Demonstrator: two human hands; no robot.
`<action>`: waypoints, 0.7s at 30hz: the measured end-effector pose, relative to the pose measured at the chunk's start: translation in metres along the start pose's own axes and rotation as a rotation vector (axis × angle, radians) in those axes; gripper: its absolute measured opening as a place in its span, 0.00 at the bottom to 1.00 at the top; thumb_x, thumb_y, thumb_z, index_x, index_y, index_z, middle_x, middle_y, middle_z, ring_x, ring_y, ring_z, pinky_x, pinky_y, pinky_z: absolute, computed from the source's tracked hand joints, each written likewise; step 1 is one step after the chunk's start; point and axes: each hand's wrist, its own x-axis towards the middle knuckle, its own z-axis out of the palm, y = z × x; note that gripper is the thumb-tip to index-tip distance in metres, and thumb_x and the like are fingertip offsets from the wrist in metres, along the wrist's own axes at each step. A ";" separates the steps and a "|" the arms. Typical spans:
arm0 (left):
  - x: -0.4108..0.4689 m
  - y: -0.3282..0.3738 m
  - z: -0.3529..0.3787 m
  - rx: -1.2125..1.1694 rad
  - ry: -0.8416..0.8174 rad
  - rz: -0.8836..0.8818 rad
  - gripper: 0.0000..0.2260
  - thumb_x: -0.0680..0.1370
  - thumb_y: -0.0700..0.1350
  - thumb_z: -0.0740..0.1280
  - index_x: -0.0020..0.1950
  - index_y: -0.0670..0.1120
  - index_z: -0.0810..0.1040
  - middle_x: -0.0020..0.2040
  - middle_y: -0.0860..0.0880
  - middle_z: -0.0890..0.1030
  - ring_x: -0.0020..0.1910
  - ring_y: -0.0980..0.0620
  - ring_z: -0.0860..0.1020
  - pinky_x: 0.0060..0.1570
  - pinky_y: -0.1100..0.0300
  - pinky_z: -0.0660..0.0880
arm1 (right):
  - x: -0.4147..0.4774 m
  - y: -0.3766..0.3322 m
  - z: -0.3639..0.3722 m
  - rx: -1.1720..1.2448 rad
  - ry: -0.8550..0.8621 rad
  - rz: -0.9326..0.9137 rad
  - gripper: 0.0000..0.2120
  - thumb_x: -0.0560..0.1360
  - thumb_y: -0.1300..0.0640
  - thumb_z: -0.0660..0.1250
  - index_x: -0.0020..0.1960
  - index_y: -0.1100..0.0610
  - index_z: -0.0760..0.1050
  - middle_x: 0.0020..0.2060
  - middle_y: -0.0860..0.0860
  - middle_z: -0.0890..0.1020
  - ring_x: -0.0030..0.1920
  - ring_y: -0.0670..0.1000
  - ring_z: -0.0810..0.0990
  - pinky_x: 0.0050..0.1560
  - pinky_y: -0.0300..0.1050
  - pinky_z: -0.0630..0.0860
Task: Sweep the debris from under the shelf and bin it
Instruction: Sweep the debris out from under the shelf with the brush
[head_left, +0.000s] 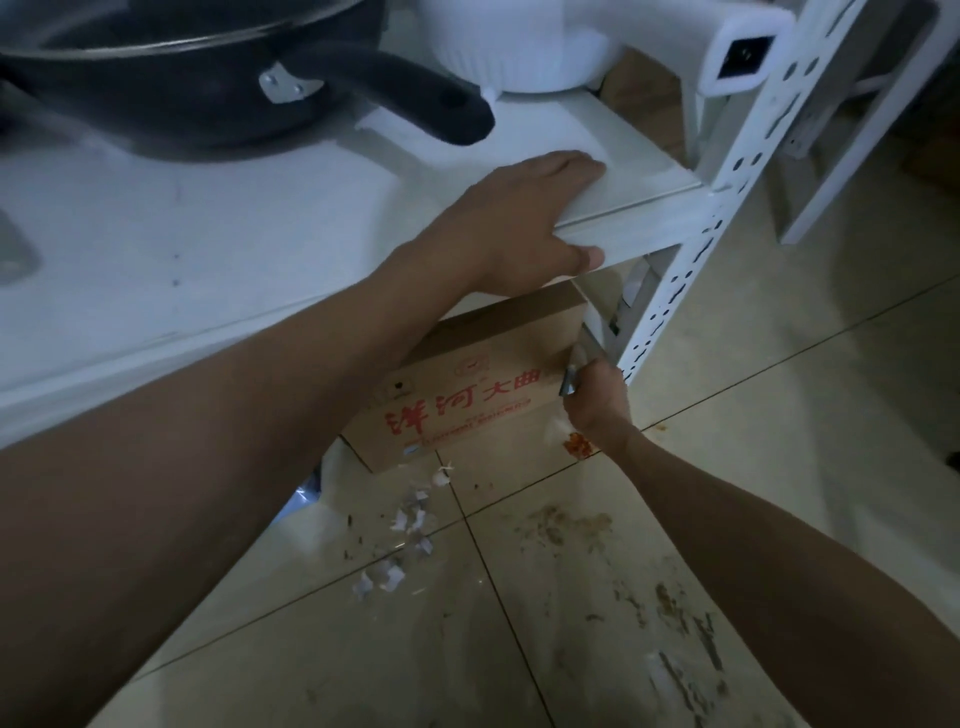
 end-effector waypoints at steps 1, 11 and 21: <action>-0.001 0.000 0.000 -0.010 -0.001 -0.004 0.35 0.77 0.61 0.64 0.79 0.51 0.56 0.79 0.52 0.58 0.77 0.50 0.59 0.72 0.52 0.59 | -0.006 0.001 -0.002 -0.003 -0.003 0.036 0.09 0.73 0.66 0.64 0.52 0.66 0.78 0.46 0.60 0.80 0.44 0.59 0.80 0.39 0.41 0.73; -0.006 0.005 -0.006 -0.026 -0.023 -0.035 0.36 0.76 0.61 0.66 0.79 0.52 0.56 0.79 0.53 0.58 0.76 0.49 0.60 0.71 0.51 0.60 | -0.077 0.034 -0.020 -0.071 -0.032 0.131 0.10 0.72 0.62 0.67 0.51 0.66 0.75 0.49 0.63 0.79 0.49 0.63 0.80 0.47 0.53 0.79; -0.006 0.006 -0.005 -0.019 0.009 -0.023 0.35 0.76 0.60 0.66 0.79 0.50 0.57 0.78 0.52 0.59 0.75 0.49 0.62 0.70 0.53 0.61 | -0.036 0.012 -0.041 0.077 0.084 0.006 0.11 0.71 0.68 0.60 0.47 0.67 0.79 0.44 0.62 0.79 0.38 0.59 0.79 0.45 0.47 0.81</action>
